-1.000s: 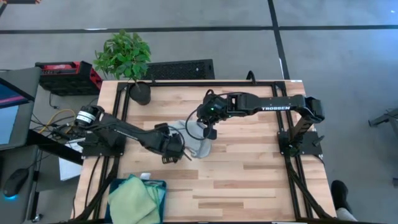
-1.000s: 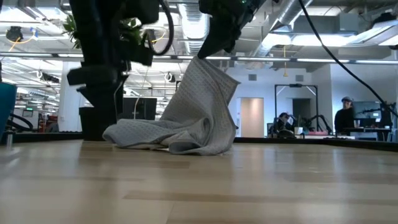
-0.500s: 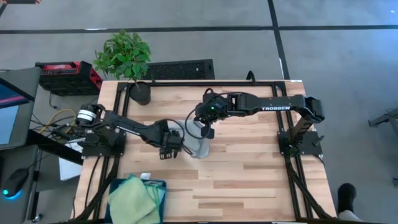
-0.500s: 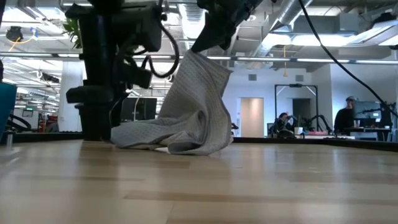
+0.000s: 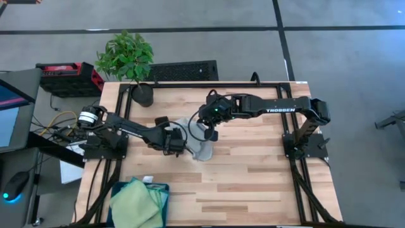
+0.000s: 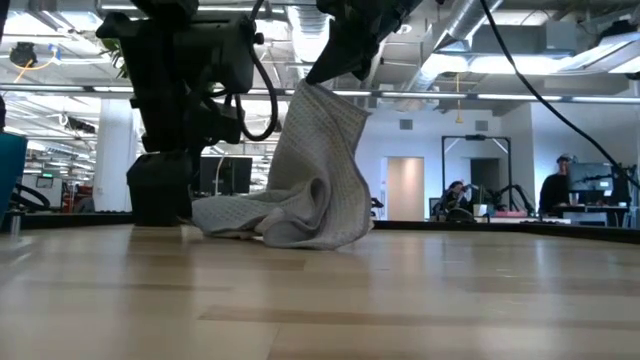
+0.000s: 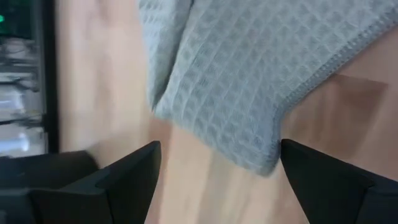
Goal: Fold microfiber towels
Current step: Fold the gray microfiber towel
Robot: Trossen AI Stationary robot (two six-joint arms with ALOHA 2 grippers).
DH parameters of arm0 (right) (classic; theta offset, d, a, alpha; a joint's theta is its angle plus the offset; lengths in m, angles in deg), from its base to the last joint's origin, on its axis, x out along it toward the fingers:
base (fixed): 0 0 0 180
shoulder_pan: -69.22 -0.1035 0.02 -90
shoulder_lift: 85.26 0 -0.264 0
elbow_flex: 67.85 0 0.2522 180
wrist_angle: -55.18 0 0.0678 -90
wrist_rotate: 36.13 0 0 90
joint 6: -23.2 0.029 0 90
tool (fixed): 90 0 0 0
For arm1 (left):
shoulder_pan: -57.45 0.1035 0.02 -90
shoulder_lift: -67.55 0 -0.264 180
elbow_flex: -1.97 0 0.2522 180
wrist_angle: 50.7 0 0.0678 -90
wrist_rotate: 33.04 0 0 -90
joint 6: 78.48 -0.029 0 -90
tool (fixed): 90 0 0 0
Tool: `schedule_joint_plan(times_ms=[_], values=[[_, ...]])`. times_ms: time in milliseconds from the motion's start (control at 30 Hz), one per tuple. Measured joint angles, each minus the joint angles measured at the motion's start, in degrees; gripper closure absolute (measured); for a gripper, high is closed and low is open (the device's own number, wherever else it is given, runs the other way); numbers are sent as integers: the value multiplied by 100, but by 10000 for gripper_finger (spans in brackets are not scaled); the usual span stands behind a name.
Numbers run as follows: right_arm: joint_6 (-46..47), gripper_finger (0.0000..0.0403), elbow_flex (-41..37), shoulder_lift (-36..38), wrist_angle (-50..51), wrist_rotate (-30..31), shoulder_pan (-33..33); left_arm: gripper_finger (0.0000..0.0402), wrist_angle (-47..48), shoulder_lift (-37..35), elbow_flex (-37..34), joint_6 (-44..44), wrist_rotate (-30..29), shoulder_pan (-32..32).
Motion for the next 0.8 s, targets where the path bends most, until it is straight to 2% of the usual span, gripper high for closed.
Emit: schedule_joint_plan(times_ms=[267, 533, 800], values=[[0, 401, 0, -2, 0, 0, 0, 82, -47, 0, -40, -16, -192, 0], [2, 401, 0, -2, 0, 0, 0, 82, -85, -2, -361, 24, 260, -17], [0, 401, 0, -2, 0, 0, 0, 82, -149, -2, -444, 203, 86, -15]])
